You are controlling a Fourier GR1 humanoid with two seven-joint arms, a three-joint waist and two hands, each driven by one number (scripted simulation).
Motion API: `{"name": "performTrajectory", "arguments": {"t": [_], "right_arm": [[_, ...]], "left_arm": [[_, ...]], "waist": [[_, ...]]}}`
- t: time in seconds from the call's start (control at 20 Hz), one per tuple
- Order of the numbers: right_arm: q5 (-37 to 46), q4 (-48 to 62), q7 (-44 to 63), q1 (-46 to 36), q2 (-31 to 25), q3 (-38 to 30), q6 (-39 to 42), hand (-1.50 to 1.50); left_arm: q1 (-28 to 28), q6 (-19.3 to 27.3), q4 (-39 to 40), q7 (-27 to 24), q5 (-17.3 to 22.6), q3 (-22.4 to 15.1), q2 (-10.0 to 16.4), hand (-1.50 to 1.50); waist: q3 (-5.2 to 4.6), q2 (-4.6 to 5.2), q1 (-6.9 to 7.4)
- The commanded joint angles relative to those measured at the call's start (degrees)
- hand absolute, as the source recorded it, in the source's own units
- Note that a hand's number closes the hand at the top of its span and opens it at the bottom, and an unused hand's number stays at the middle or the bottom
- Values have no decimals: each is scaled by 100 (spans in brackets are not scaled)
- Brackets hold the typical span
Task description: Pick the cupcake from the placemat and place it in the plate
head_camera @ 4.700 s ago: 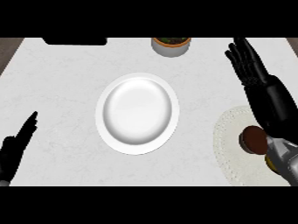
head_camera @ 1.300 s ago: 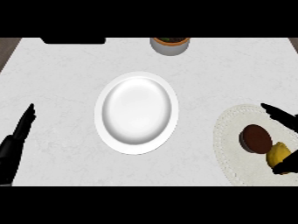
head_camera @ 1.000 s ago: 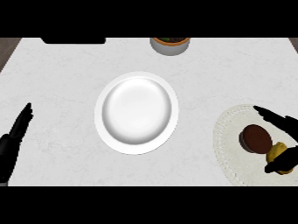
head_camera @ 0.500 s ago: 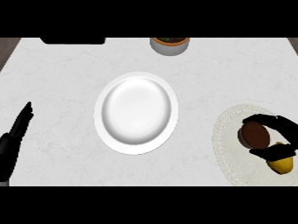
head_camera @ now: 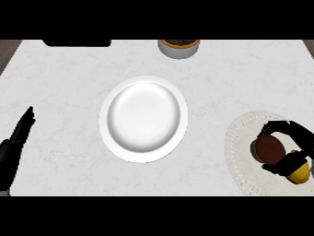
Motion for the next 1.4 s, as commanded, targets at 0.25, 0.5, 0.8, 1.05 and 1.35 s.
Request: {"name": "performTrajectory", "arguments": {"t": [0.25, 0.5, 0.8, 1.05, 1.35], "right_arm": [[1901, -1065, 2330, 701, -152, 116, -2335, 150], [2943, -2637, 3516, 1223, 468, 566, -3346, 150], [4008, -4882, 4301, 1687, 377, 906, -3443, 150], [4352, -6496, 4443, 1629, 650, 1768, -3046, 150], [4759, -7193, 5349, 600, 1210, 2752, -1749, 150]], "left_arm": [[224, -52, 26, -66, 91, 181, 83, 0], [141, -9, 217, -240, 58, 278, 121, 0], [265, -40, 188, -326, -7, 138, 12, 0], [62, -2, 274, -214, -43, 146, -13, 0], [10, -14, 5, 6, -161, -53, -162, 0]], "waist": [[-19, -79, -217], [-2, -43, -217], [1, -46, -187], [7, -20, -128], [13, 10, 23]]}}
